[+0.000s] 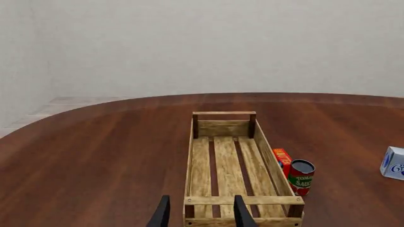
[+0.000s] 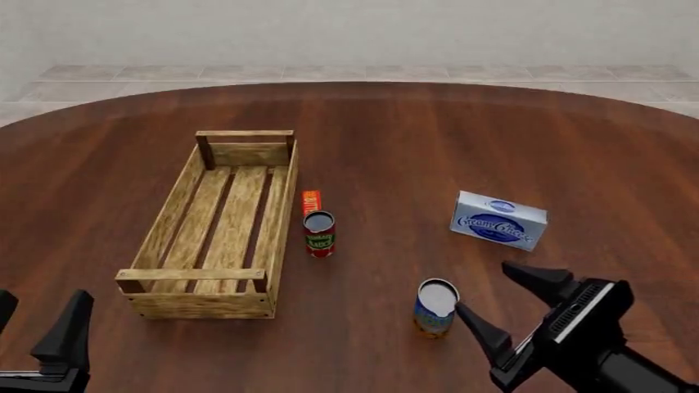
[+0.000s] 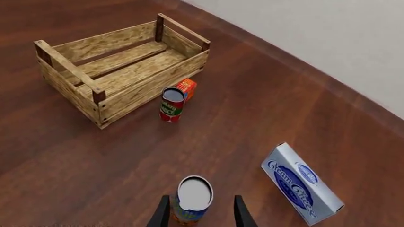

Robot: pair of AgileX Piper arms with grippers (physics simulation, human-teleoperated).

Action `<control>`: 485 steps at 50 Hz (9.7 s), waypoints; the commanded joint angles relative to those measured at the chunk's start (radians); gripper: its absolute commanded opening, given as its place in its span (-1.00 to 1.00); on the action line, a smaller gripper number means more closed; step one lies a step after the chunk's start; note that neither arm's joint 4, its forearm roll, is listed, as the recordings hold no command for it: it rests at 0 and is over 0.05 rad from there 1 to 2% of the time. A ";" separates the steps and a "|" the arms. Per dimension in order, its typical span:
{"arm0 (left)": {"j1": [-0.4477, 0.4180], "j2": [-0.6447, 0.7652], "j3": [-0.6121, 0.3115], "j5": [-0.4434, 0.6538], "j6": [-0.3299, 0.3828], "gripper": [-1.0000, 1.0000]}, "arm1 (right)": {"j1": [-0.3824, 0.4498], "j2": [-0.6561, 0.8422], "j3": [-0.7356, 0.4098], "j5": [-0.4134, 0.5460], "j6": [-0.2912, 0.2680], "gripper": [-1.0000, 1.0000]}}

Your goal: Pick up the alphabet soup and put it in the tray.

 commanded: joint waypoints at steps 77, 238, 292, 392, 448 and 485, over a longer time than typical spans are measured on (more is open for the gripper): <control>0.000 0.000 0.000 0.000 0.000 1.00 | -0.008 0.310 0.043 -0.307 0.070 1.00; 0.000 0.000 0.000 0.000 0.000 1.00 | -0.023 0.866 0.004 -0.727 0.058 1.00; 0.000 0.000 0.000 0.000 0.000 1.00 | -0.041 1.033 -0.048 -0.798 0.082 1.00; 0.000 0.000 0.000 0.000 0.000 1.00 | 0.141 0.623 -0.539 -0.202 -0.001 -1.00; 0.000 0.000 0.000 0.000 0.000 1.00 | 0.238 0.916 -1.073 -0.014 -0.007 -1.00; 0.000 0.000 0.000 0.000 0.000 1.00 | 0.291 1.068 -1.257 0.023 -0.013 -1.00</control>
